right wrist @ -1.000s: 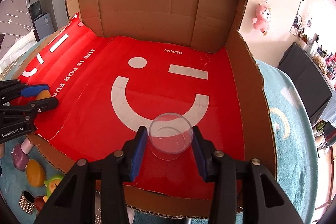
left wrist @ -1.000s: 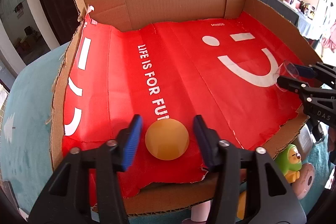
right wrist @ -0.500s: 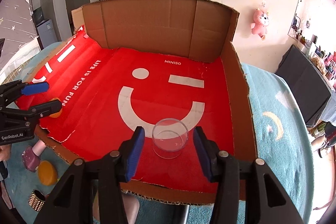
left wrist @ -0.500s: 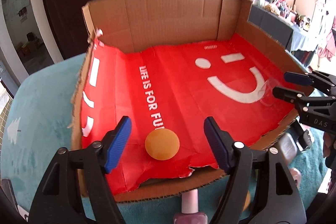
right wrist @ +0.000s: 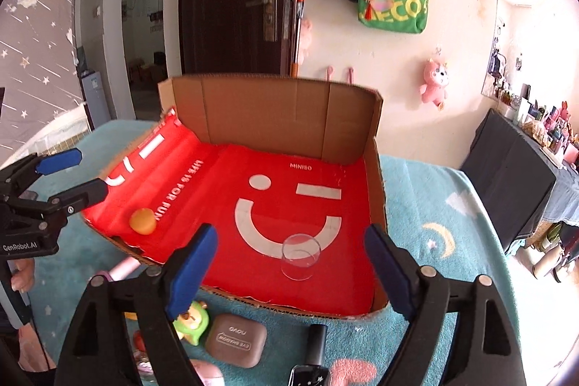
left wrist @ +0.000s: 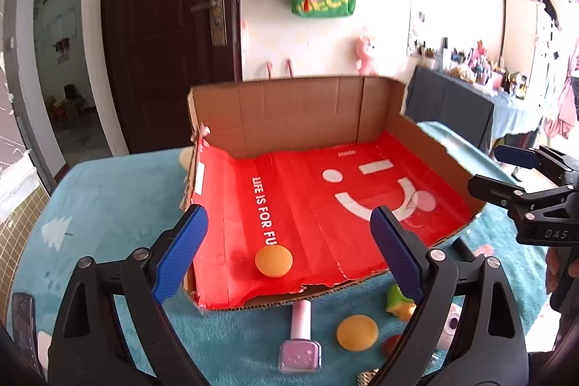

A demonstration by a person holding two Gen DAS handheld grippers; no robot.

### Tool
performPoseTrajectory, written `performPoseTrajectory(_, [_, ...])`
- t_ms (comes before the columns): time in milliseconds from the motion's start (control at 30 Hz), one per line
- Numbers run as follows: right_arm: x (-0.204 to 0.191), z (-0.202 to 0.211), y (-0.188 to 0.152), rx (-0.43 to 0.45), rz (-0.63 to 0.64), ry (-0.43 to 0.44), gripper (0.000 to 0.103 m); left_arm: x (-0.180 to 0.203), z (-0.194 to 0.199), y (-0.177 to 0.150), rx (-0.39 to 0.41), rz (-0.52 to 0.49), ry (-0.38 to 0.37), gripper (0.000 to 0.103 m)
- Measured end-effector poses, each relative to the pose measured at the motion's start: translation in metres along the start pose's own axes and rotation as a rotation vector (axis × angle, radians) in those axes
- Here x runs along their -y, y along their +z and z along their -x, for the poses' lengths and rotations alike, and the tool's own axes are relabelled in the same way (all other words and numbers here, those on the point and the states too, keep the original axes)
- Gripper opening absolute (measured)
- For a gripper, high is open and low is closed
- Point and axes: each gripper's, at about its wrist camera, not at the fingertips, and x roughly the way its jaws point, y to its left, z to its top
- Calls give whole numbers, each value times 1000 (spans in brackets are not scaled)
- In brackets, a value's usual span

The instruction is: Organize rigid objects

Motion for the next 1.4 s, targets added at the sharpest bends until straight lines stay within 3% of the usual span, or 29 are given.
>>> performPoseTrajectory(233, [-15, 55, -7, 146, 23, -59, 103, 6, 45, -14, 102, 25, 22, 97])
performPoseTrajectory(433, [-27, 91, -28, 245, 31, -112, 103, 13, 76, -34, 164, 65, 42, 98])
performPoseTrajectory(633, [-34, 115, -57, 301, 8, -108, 103, 26, 97, -61, 217, 55, 69, 100])
performPoseTrajectory(967, [-50, 129, -115, 342, -8, -123, 103, 41, 95, -110, 181, 63, 57, 101])
performPoseTrajectory(1400, [-51, 90, -182, 302, -88, -104, 103, 52, 75, -163, 143, 76, 78, 101])
